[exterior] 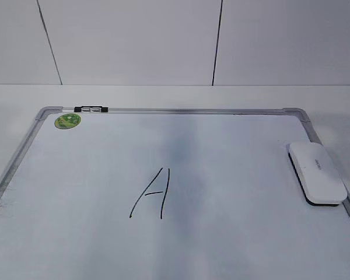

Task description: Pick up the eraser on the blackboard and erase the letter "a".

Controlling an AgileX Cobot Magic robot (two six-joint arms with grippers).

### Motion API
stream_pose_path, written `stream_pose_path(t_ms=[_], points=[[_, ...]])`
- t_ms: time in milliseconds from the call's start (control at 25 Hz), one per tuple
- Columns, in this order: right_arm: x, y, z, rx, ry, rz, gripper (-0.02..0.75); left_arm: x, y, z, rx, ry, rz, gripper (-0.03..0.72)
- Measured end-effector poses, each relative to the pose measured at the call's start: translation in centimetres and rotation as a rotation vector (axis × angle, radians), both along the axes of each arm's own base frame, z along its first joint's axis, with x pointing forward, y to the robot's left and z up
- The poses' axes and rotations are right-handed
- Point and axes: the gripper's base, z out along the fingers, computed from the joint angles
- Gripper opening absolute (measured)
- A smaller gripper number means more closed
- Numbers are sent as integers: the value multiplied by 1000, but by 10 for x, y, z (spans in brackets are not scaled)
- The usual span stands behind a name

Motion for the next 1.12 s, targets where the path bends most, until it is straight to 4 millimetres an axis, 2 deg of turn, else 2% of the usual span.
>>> stream_pose_path(t_ms=[240,480,840,1120], points=[[-24,-6,1,20,-69,10,592,-35,3,-36,-8,5,-9,310],[-40,-10,-41,0,-2,10,592,-57,5,-71,-7,16,-14,310],[-55,-15,-79,-13,35,7,592,-68,10,-97,33,9,12,310],[-55,-17,-81,-31,34,0,592,-72,14,-115,64,14,33,310]])
